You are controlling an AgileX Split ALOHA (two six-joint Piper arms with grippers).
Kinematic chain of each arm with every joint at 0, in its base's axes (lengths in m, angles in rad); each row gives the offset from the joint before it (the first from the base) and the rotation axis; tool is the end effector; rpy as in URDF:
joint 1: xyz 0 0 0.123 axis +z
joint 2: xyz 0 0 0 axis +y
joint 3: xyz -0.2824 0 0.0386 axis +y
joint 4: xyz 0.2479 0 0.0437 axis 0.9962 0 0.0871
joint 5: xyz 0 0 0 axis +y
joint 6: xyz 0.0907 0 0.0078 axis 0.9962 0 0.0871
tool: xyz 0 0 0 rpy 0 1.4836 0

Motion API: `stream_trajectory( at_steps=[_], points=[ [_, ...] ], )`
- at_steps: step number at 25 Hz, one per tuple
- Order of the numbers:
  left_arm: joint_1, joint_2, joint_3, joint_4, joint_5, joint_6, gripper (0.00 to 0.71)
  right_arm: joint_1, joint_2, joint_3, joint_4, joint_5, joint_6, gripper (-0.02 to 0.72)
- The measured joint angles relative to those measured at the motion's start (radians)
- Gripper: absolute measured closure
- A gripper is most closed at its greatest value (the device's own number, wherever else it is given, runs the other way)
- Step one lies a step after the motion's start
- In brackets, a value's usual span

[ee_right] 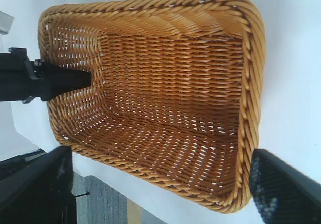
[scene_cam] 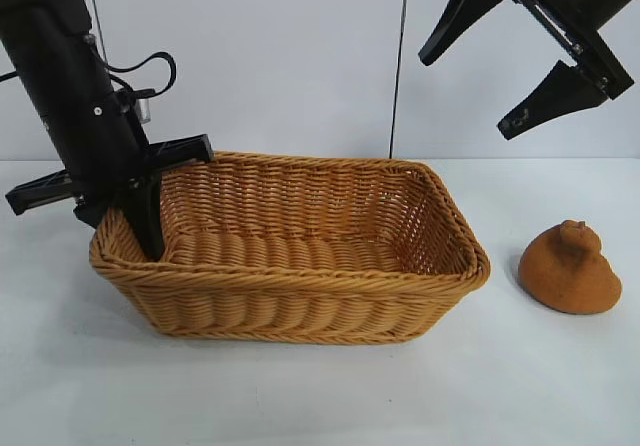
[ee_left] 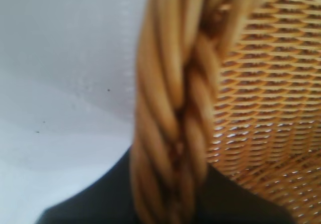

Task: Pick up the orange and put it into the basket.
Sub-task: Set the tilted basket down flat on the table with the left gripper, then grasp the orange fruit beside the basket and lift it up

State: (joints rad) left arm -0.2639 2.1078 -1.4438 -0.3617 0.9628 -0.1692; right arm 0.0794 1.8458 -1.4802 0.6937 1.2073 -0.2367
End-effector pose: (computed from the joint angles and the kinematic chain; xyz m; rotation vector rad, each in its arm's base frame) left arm 0.3842 -0.1312 0.1406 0.1671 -3.0682 0.4632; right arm 0.3685 0.0839 0.2647 -0.1267 2.8508 0.9609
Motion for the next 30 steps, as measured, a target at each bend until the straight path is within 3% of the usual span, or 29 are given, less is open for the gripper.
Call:
stream_trajectory(
  at_steps=[3, 5, 8, 11, 16, 22, 26, 30],
  points=[
    [0.0, 0.012, 0.0, -0.021, -0.008, 0.013, 0.592, 0.0, 0.0, 0.0, 0.0, 0.001, 0.0, 0.052],
    [0.0, 0.012, 0.0, -0.031, -0.011, 0.024, 0.477, 0.0, 0.0, 0.0, 0.0, 0.001, 0.0, 0.052],
    [0.0, 0.012, 0.0, -0.039, -0.013, 0.026, 0.215, 0.0, 0.0, 0.0, 0.0, 0.002, 0.0, 0.052],
    [0.0, 0.012, -0.012, -0.043, -0.002, 0.026, 0.106, 0.0, 0.0, 0.0, 0.0, 0.003, 0.0, 0.052],
    [0.0, -0.004, -0.105, -0.034, 0.119, 0.039, 0.072, 0.0, 0.0, 0.0, 0.0, 0.005, 0.0, 0.052],
    [0.0, -0.098, -0.298, 0.091, 0.222, 0.062, 0.068, 0.0, 0.0, 0.0, 0.0, 0.005, 0.0, 0.052],
    [0.0, -0.12, -0.439, 0.225, 0.24, 0.064, 0.068, 0.0, 0.0, 0.0, 0.0, 0.005, 0.0, 0.052],
    [0.008, -0.12, -0.471, 0.306, 0.249, 0.064, 0.067, 0.0, 0.0, 0.0, 0.0, 0.005, 0.0, 0.052]
  ],
)
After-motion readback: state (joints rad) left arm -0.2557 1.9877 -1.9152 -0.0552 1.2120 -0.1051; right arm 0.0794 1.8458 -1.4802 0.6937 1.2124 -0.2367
